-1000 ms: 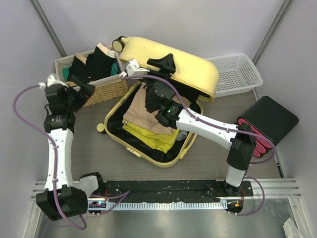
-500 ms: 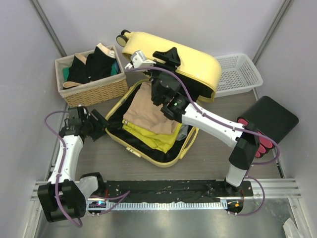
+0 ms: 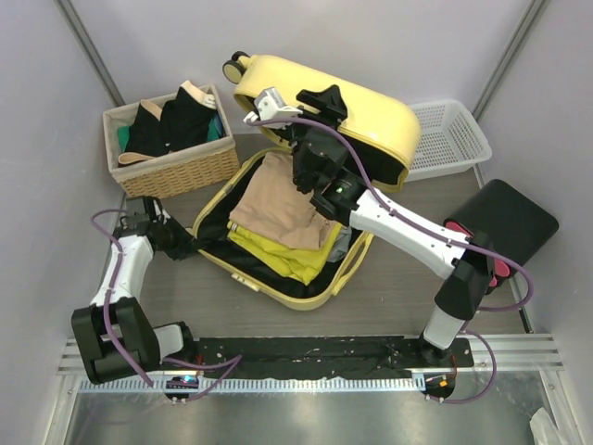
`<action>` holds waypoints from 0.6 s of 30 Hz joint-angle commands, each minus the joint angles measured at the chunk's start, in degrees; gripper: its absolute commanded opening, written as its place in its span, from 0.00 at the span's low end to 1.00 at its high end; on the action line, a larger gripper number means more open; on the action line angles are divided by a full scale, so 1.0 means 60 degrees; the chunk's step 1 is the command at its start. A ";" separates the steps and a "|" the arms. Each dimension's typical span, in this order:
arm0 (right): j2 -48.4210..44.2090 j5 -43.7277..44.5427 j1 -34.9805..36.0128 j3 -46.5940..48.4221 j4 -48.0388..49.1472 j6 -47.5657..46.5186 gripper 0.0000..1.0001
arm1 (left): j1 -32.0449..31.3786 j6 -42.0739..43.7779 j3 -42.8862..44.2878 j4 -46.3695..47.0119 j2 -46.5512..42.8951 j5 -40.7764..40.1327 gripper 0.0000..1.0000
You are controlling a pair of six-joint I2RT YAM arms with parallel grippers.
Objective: Open, take out, and arrange the luggage
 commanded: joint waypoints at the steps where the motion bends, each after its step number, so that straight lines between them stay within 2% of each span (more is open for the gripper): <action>1: -0.0380 0.0447 -0.0234 -0.0001 -0.1103 0.1092 0.67 | 0.1319 0.1052 0.0739 -0.0113 0.0767 -0.1206 0.00; 6: -0.0658 0.0432 -0.0220 0.0160 -0.2025 0.1693 0.66 | 0.1876 0.1919 0.2333 -0.0716 0.1662 -0.1692 0.00; 15: -0.1478 0.0242 -0.0219 0.0204 -0.3781 0.2952 0.62 | 0.2287 0.3266 0.4065 -0.1347 0.1912 -0.5847 0.00; 18: -0.1683 0.0125 -0.0220 0.0190 -0.4324 0.3580 0.60 | 0.2594 0.3400 0.4577 -0.1390 0.2174 -0.6438 0.00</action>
